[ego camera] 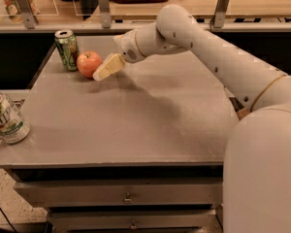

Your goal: Move apple near green can

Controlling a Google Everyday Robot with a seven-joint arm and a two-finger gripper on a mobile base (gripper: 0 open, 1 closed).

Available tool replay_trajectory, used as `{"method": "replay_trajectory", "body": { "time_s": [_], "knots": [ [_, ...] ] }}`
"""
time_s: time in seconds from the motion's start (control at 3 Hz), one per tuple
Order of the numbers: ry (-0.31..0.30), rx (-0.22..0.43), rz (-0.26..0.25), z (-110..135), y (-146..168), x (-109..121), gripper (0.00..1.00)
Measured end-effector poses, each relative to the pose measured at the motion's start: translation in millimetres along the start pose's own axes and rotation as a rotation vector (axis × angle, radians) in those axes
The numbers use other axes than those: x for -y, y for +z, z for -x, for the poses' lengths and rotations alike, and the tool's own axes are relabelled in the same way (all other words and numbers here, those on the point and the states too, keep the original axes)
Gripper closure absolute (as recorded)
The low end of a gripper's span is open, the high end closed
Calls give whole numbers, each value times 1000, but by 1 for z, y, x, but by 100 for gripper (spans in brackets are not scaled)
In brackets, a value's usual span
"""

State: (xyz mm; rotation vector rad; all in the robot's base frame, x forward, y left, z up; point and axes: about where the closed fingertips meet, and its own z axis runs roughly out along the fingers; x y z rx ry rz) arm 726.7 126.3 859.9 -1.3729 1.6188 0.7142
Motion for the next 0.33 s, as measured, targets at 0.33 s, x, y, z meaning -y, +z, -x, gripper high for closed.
{"method": "replay_trajectory", "body": {
  "time_s": [0.33],
  "knots": [
    [3,0,-6,-2,-4,2,0]
  ]
}}
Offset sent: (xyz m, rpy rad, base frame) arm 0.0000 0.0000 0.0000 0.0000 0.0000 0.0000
